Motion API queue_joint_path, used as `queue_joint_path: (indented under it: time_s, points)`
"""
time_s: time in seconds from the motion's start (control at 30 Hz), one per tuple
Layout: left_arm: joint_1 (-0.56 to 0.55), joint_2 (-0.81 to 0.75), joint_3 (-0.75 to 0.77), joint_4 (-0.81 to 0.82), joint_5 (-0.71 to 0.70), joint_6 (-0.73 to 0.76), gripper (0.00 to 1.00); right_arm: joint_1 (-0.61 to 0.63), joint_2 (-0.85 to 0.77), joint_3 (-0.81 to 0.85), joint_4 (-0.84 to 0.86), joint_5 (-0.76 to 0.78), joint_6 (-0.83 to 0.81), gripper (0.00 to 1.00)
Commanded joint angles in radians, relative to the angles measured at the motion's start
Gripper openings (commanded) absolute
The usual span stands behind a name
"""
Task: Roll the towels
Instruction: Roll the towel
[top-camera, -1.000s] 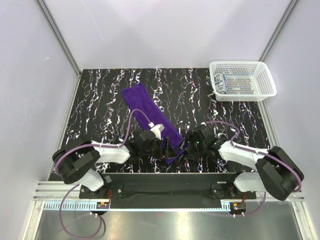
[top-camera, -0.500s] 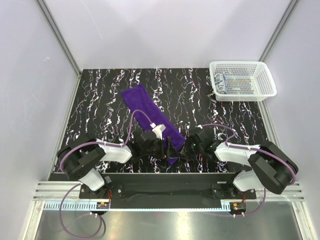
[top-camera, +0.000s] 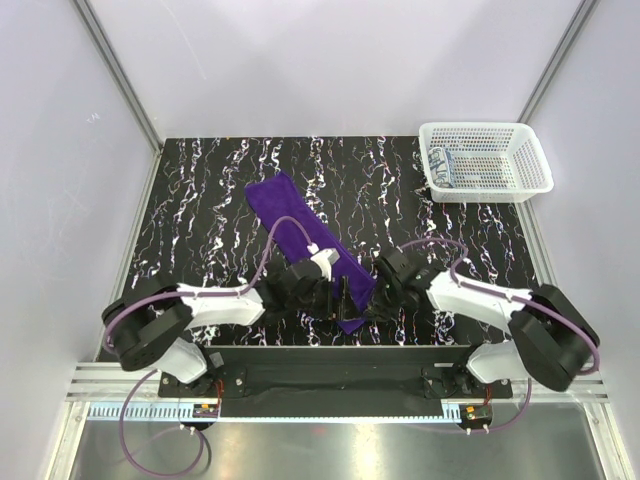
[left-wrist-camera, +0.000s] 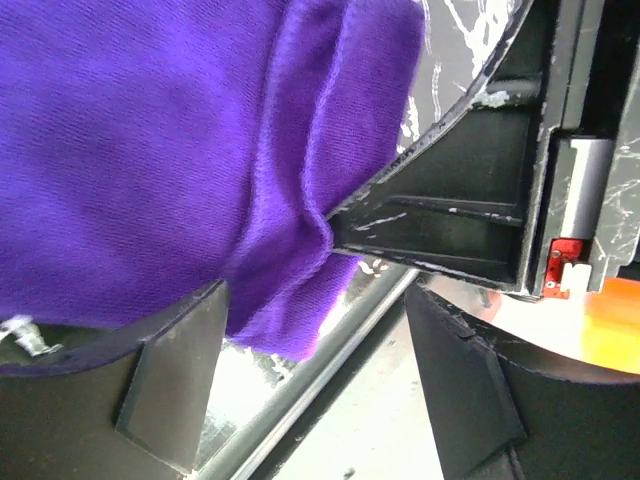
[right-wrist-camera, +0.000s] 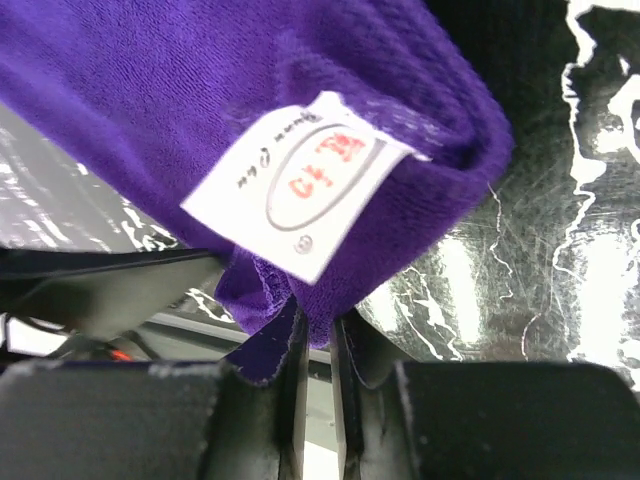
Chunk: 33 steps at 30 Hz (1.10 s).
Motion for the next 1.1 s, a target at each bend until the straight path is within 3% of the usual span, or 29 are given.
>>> queue_joint_path:
  time_s: [0.0, 0.23, 0.5, 0.77, 1.07]
  points:
    - [-0.001, -0.088, 0.062, -0.166, -0.128, 0.098, 0.77, 0.011, 0.071, 0.099, -0.196, 0.026, -0.107, 0.17]
    - [-0.013, -0.238, 0.054, -0.269, -0.260, 0.176, 0.78, 0.009, 0.231, 0.273, -0.334, -0.004, -0.246, 0.16]
    - [-0.221, -0.311, 0.063, -0.326, -0.533, 0.340, 0.77, 0.008, 0.338, 0.445, -0.467, -0.009, -0.337, 0.16]
    - [-0.444, -0.101, 0.172, -0.306, -0.714, 0.465, 0.74, 0.005, 0.385, 0.503, -0.484, -0.026, -0.366, 0.16]
    - [-0.507, 0.134, 0.346, -0.352, -0.782, 0.492, 0.73, 0.003, 0.342, 0.449, -0.475, -0.043, -0.357, 0.16]
